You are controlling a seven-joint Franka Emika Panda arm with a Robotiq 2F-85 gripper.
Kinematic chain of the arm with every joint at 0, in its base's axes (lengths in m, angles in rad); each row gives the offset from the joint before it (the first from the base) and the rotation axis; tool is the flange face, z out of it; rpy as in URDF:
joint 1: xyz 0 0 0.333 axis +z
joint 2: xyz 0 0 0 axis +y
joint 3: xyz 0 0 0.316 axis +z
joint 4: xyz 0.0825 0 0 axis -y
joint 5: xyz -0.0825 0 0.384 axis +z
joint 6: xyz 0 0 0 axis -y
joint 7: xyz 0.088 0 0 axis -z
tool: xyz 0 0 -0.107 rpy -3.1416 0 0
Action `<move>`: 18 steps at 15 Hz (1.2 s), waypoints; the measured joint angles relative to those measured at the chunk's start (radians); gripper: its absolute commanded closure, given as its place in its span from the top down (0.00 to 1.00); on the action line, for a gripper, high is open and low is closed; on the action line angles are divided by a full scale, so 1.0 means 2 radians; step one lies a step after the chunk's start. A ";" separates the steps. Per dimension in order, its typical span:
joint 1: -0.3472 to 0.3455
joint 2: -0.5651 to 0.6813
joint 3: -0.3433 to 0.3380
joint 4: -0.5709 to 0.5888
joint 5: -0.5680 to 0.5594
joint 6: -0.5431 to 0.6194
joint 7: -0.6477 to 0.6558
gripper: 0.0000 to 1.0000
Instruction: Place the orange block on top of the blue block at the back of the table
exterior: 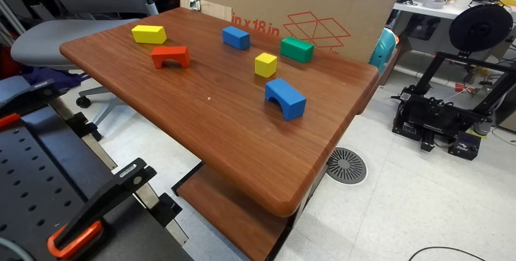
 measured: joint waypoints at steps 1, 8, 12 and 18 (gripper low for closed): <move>0.003 0.013 0.001 0.000 -0.018 0.008 0.009 1.00; 0.048 0.091 0.003 0.019 -0.121 0.019 0.085 1.00; 0.053 0.101 0.011 0.018 -0.121 0.019 0.074 1.00; 0.053 0.106 0.029 0.015 -0.102 0.014 0.037 1.00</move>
